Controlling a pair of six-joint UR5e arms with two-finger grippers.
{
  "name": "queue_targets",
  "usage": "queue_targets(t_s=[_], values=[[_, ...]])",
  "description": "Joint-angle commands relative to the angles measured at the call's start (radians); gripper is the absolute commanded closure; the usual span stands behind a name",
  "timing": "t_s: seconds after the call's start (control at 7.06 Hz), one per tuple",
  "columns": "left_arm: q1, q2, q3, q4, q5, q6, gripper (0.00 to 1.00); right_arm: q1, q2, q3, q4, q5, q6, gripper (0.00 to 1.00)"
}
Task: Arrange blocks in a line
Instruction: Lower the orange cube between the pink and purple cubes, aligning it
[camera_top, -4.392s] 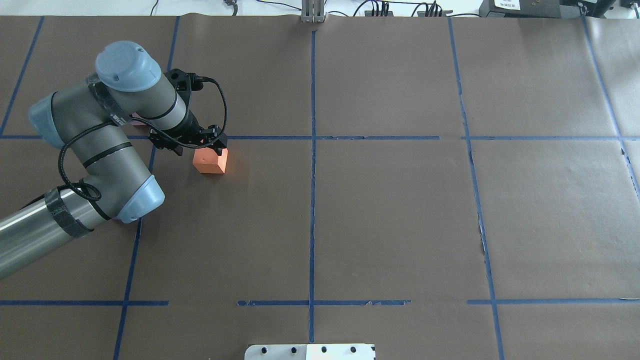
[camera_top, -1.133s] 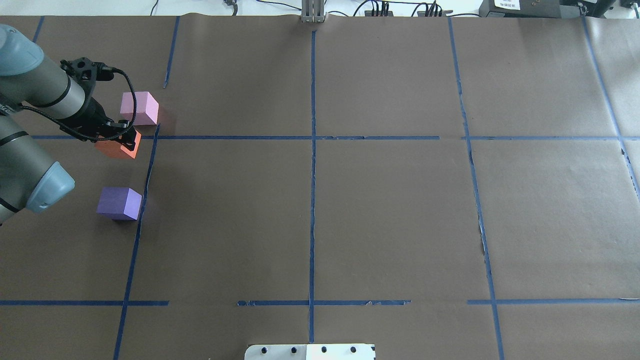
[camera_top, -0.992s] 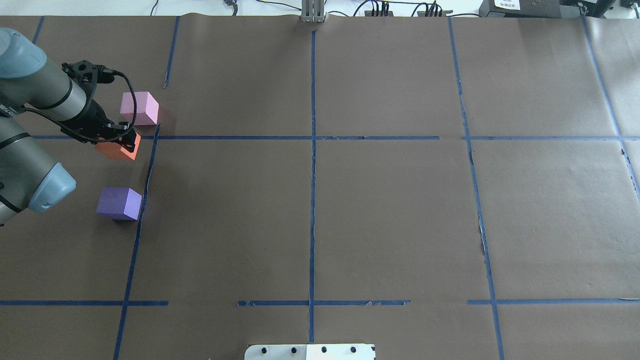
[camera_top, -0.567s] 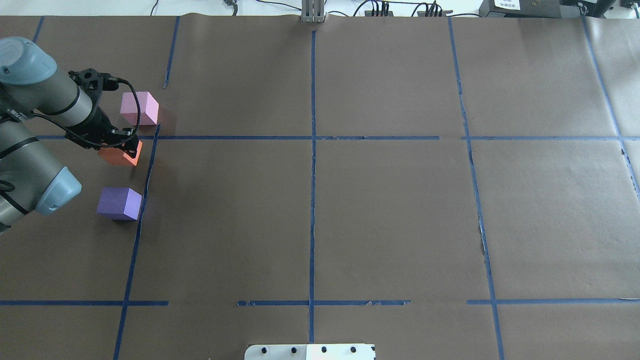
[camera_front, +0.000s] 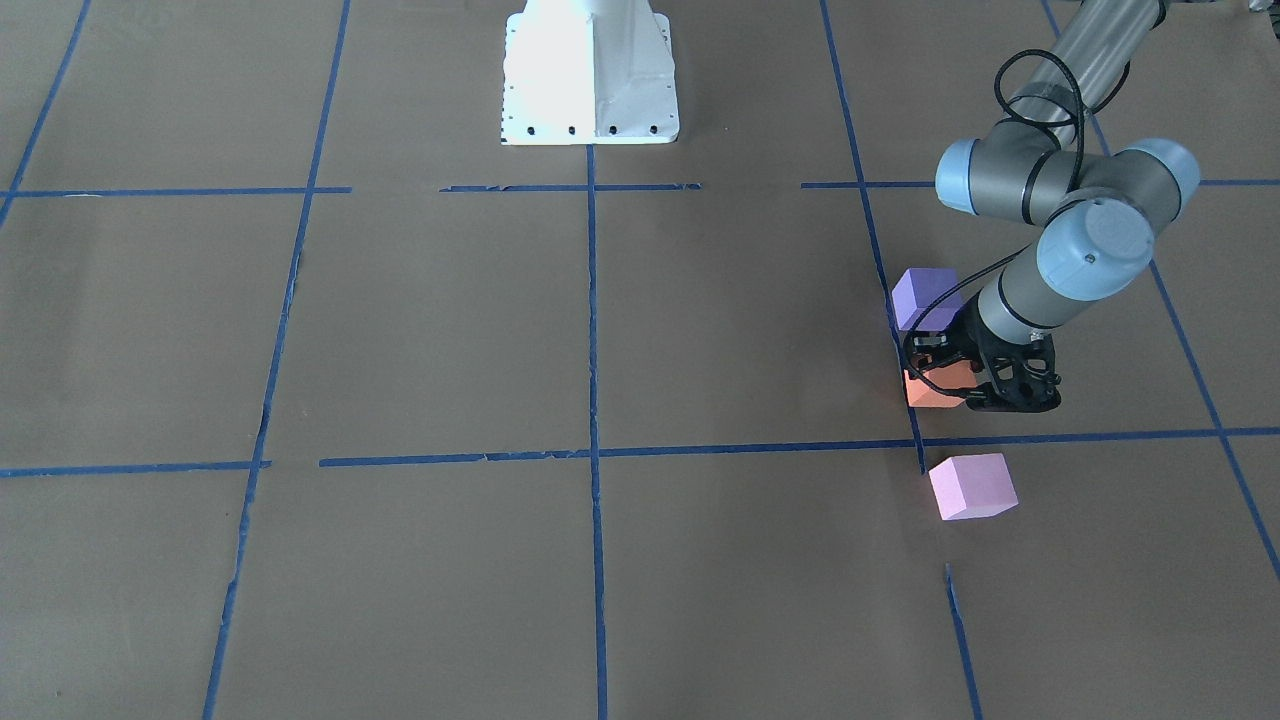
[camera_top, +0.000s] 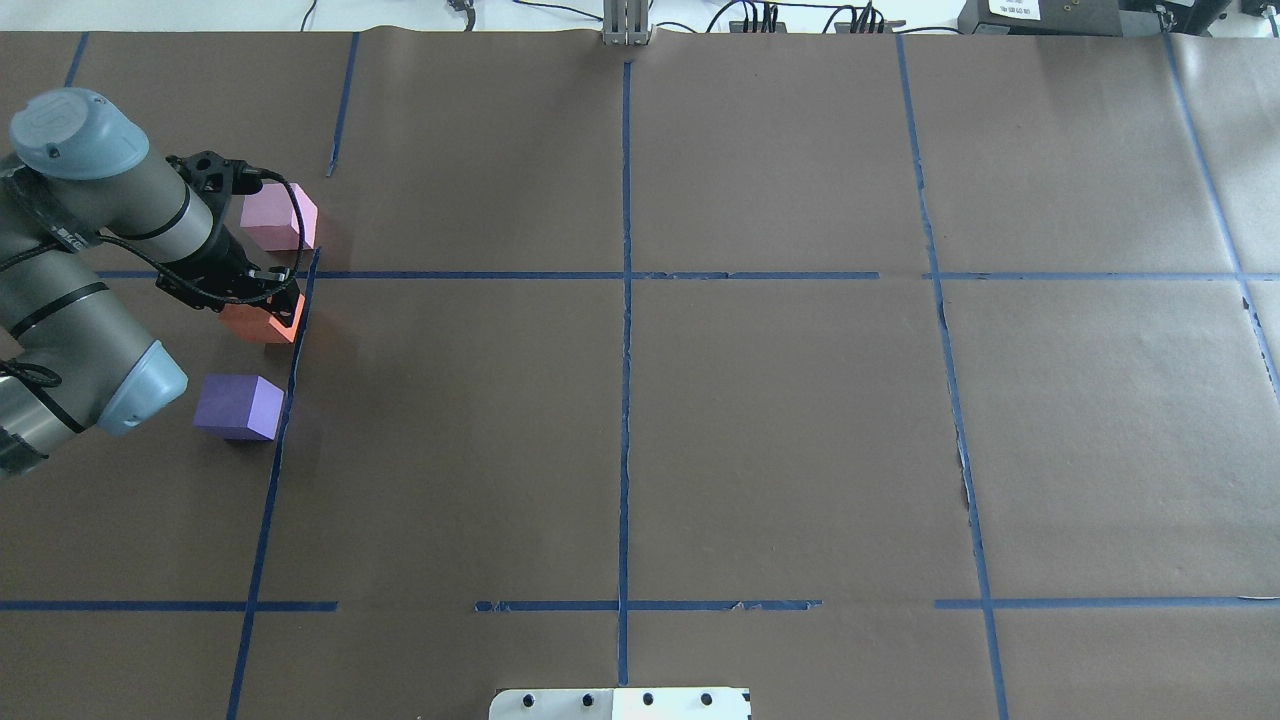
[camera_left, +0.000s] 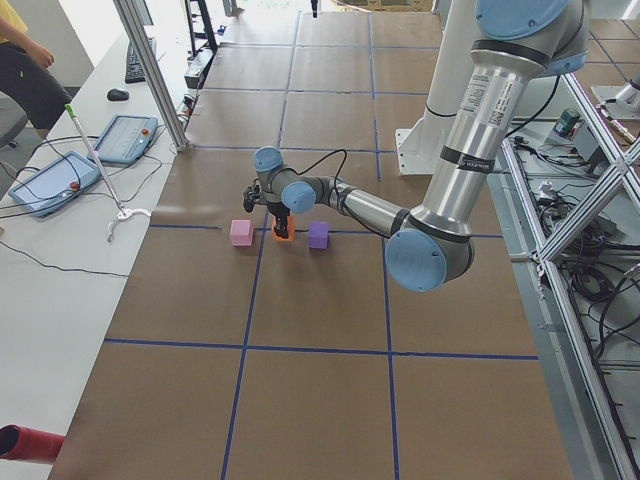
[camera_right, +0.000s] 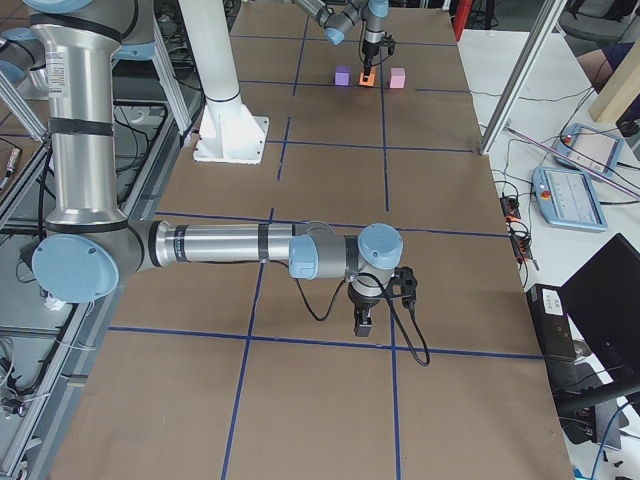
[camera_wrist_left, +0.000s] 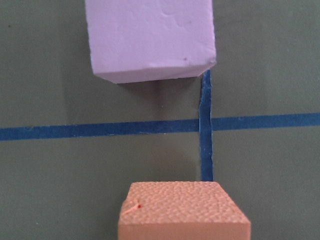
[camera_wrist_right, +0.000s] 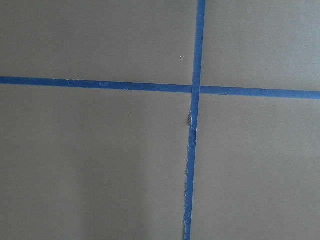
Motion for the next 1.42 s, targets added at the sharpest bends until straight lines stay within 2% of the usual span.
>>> queue_targets(t_s=[0.0,1.28], values=[[0.001,0.008,0.002,0.000,-0.003,-0.001,0.74,0.000,0.000,0.000,0.001,0.000,0.000,0.00],[-0.016,-0.004,0.023,-0.018,-0.003,-0.004,0.74,0.000,0.000,0.000,0.001,0.000,0.000,0.00]])
